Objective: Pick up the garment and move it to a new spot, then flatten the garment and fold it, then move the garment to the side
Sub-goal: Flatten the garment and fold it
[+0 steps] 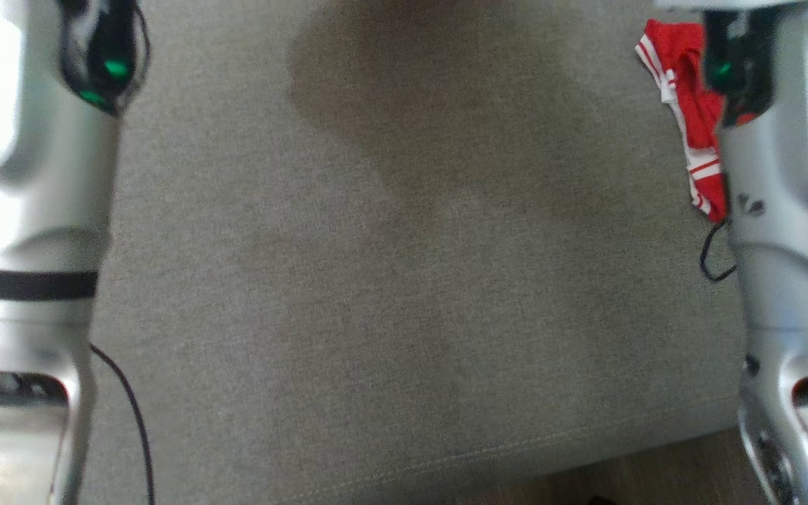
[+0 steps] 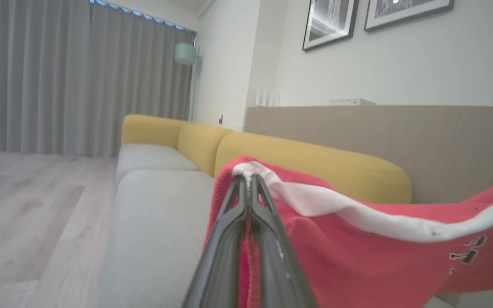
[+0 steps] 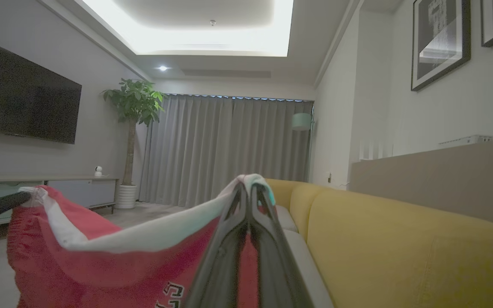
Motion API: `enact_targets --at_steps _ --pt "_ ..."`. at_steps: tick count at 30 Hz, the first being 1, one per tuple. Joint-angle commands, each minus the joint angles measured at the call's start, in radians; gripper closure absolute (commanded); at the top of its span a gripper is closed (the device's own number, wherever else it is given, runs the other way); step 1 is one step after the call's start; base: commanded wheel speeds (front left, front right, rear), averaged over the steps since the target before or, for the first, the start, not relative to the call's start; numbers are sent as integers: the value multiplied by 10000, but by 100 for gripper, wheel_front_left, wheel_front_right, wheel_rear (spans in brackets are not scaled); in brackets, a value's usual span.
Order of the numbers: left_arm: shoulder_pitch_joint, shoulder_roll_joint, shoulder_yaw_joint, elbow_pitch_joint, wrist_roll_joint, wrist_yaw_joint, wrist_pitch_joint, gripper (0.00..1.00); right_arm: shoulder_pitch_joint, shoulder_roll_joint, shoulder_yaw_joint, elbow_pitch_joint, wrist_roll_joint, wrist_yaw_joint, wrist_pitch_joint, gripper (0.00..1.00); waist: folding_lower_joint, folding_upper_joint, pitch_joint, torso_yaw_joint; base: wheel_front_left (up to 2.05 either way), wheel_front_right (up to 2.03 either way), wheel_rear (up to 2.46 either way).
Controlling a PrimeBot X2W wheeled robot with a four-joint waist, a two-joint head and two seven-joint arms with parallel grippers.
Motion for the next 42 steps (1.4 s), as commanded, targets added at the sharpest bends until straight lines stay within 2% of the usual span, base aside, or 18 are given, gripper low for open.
enact_targets --at_steps 1,4,7,11,20,31,37,42 --pt "17 286 152 -166 -60 -79 -86 100 239 246 170 -265 101 65 -73 100 -3 0 180 35 0 0 0" --pt "638 185 -18 60 -256 -221 -197 100 1021 267 365 -347 341 65 -110 100 -3 0 352 128 0 0 0" --pt "1481 131 -33 -265 -523 -289 -241 100 2049 276 320 -964 510 65 -117 100 -3 0 357 222 0 0 0" --pt "2984 44 386 -1589 -779 -316 -248 100 3613 283 47 -1913 703 65 -119 100 -3 0 152 375 0 0 0" --pt "6785 -23 499 -4456 -1043 -324 -251 100 6746 291 -494 -3713 787 65 -121 100 -3 0 -748 616 0 0 0" --pt "10157 -230 804 -6324 -973 -323 -252 100 9707 293 -691 -5425 1305 65 -37 100 -3 0 -1811 508 0 0 0" --pt "11131 -407 595 -6563 -1197 -214 -144 100 10423 293 -1175 -6256 1104 65 494 100 -3 0 -1711 605 0 0 0" --pt "11091 -631 388 -6088 -1413 -167 -19 100 9998 294 -1381 -5816 731 65 873 100 -3 0 -1312 916 0 0 0"
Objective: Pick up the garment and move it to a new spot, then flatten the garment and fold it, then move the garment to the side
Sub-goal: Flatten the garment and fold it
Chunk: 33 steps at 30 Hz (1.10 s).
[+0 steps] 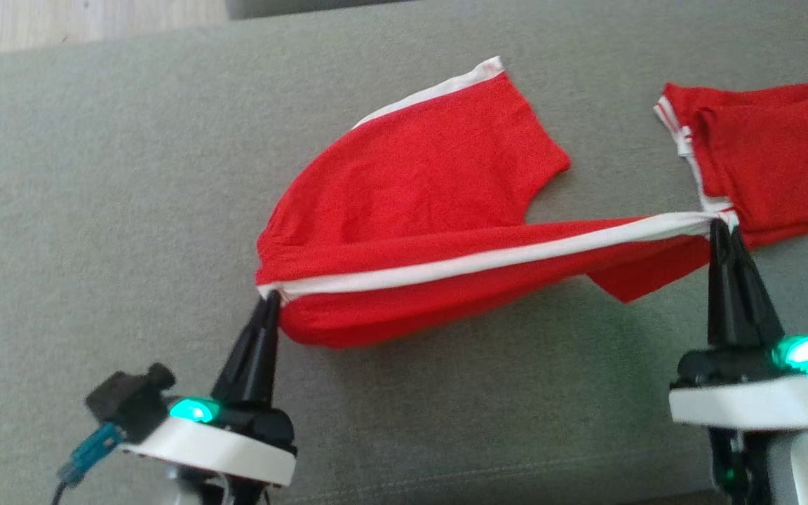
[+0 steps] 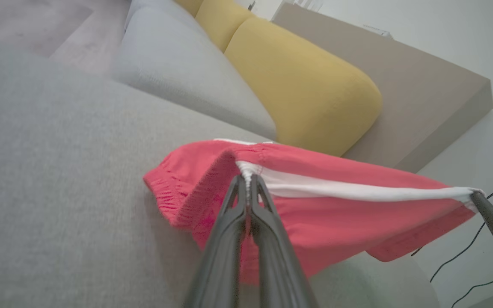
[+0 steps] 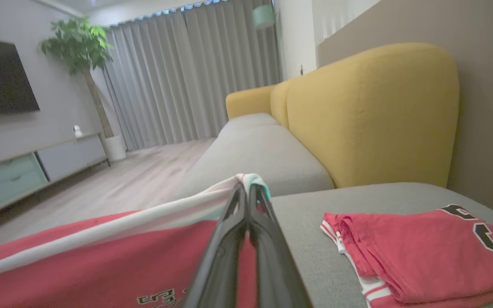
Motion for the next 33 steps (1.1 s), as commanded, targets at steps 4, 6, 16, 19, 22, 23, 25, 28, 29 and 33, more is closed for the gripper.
enact_targets --at_steps 4,6,16,19,22,23,25,28,29,33 --pt "-704 -232 130 505 -410 37 175 100 -1354 -48 -47 660 -299 65 205 100 0 -1 458 497 0 0 0" --pt "-980 -349 104 941 -579 80 190 100 -1951 -47 -3 1268 -465 65 256 100 0 -1 626 674 0 0 0" --pt "-3357 -673 -354 3197 -1606 282 226 100 -5534 -52 -81 4773 -1567 65 890 100 0 -1 1382 1648 0 0 0" --pt "-4167 -689 -650 3857 -1924 311 210 100 -6516 -137 -154 5762 -1855 65 982 100 0 -1 1648 1913 0 0 0" --pt "-4918 -693 -1101 4370 -2347 374 141 100 -7369 -249 -152 6672 -2064 65 1054 100 0 -1 1865 2105 0 0 0" --pt "-5161 -693 -1262 4537 -2434 420 106 100 -7618 -286 -162 6962 -2112 65 1071 100 0 -1 1931 2163 0 0 0" --pt "-5597 -694 -1593 4863 -2624 503 43 100 -8076 -372 -196 7512 -2241 65 1104 100 0 -1 2043 2260 0 0 0" --pt "-5975 -695 -1916 5137 -2837 579 -15 100 -8522 -514 -204 8053 -2367 65 1047 100 0 -1 2141 2340 0 0 0" --pt "-6137 -695 -2053 5264 -2943 626 -43 100 -8725 -561 -192 8312 -2442 65 1019 100 0 -1 2173 2366 0 0 0" --pt "-6647 -696 -2414 5673 -3274 797 -146 100 -9392 -617 -289 9278 -2721 65 1013 100 0 -1 2275 2409 0 0 0"
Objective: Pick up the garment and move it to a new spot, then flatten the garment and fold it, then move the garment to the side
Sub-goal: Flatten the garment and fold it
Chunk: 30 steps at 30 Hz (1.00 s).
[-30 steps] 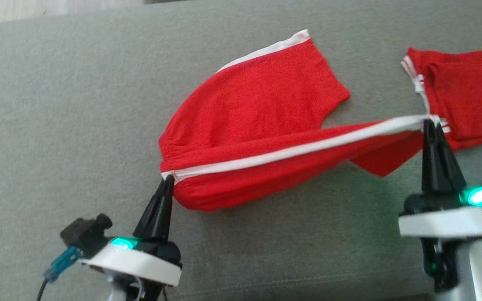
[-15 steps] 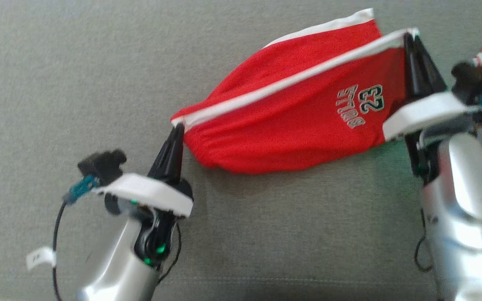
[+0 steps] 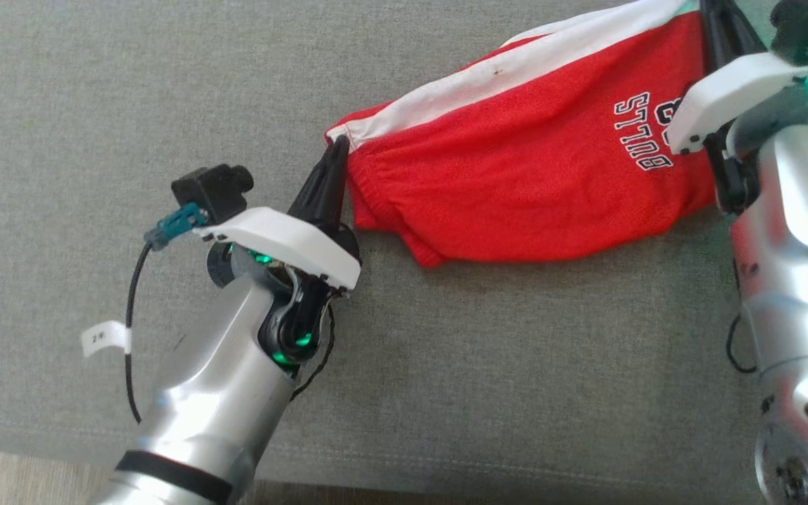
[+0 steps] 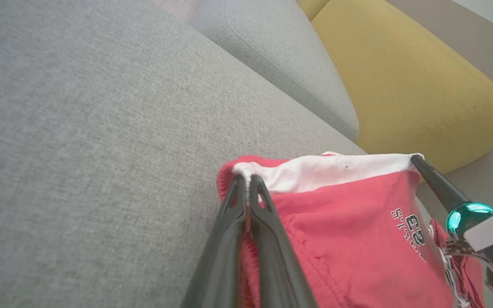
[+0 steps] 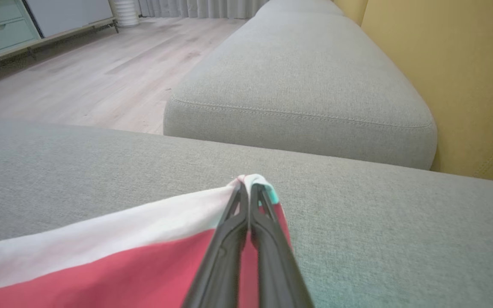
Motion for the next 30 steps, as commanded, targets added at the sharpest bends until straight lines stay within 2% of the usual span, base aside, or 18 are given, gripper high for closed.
enact_targets --at_steps 1,5,6,7,8,9,10,16,24,30 --pt "-338 112 164 -135 -108 69 -134 100 -386 43 42 -25 -114 65 -103 100 -2 0 30 19 0 0 0" --pt "-596 111 -138 89 -328 151 -178 100 -737 50 -247 806 -306 65 -281 100 -2 0 30 30 0 0 0" --pt "-651 111 -203 115 -373 172 -185 100 -806 59 -309 984 -346 65 -355 92 -2 0 22 30 0 0 0" --pt "-710 111 -262 135 -373 206 -191 100 -868 66 -370 1153 -384 65 -442 71 -2 0 12 32 0 0 0" --pt "-763 111 -321 156 -334 255 -196 76 -926 74 -453 1317 -414 65 -523 44 -2 0 -2 32 0 0 0" --pt "-806 111 -361 173 -264 337 -200 18 -978 88 -534 1466 -443 65 -620 0 -2 0 -22 30 0 0 0" --pt "-842 111 -486 170 -142 391 -204 0 -1052 127 -625 1761 -508 65 -782 0 -2 0 -71 21 0 0 0" --pt "-641 282 -620 -63 580 500 -208 0 -1200 125 -679 2484 -507 65 -1185 0 -2 0 -335 10 0 0 0" --pt "250 1052 -1072 -682 962 655 152 0 -1150 -141 -628 3212 -252 65 -1471 0 -2 0 -884 41 0 0 0" --pt "946 1702 -1084 -1621 1182 1013 154 0 -1037 -335 -439 3650 37 65 -1503 0 -2 0 -1357 96 0 0 0"
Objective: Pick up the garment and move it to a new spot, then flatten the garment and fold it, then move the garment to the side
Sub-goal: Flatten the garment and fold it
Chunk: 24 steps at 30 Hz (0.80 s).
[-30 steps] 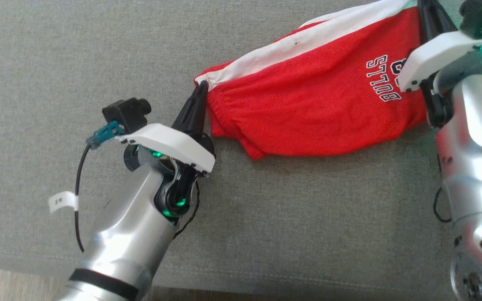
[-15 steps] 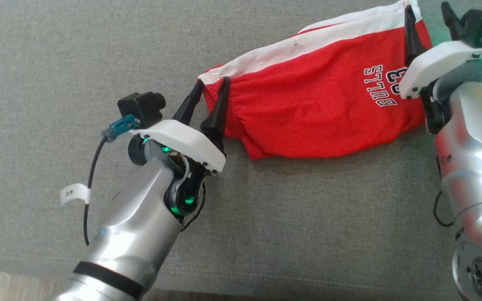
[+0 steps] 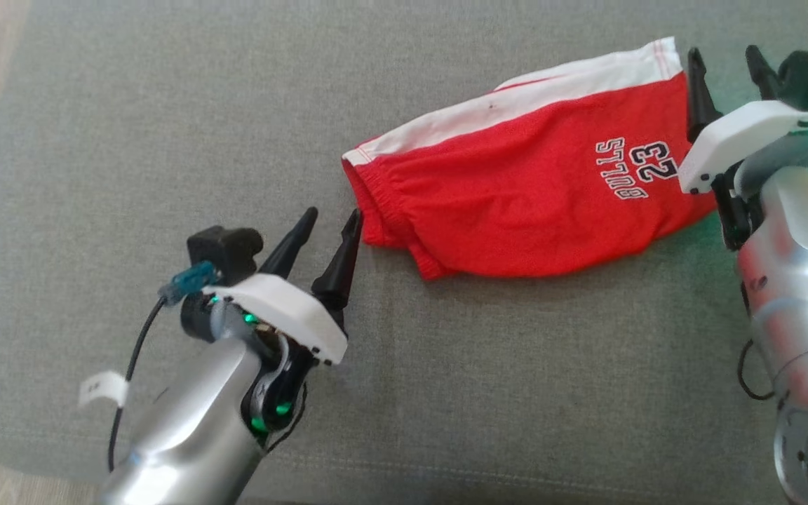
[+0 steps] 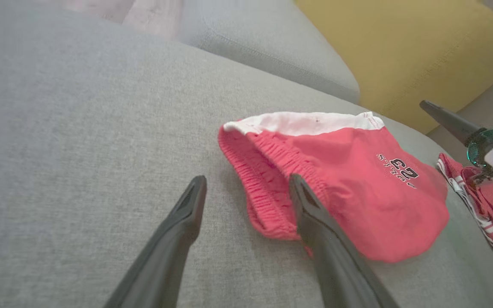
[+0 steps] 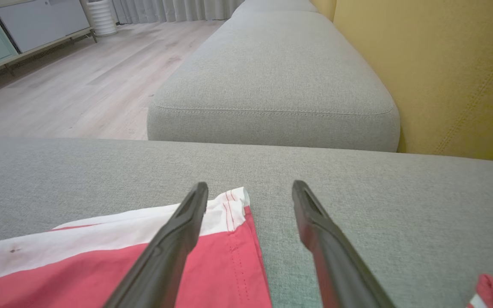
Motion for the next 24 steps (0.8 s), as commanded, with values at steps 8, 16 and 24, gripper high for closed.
enact_targets --at_steps 8,16,24 --pt "385 797 569 -1667 844 801 -380 0 45 -418 606 469 428 65 636 0 1 0 -470 284 0 0 0" --pt "1150 938 1347 -2717 1181 1395 -459 0 268 -714 822 917 1058 65 1777 0 1 0 -188 635 0 0 0" --pt "1789 866 2096 -3210 1438 1447 -467 0 487 -873 1036 1067 1645 65 2676 54 1 0 -119 803 0 0 0"
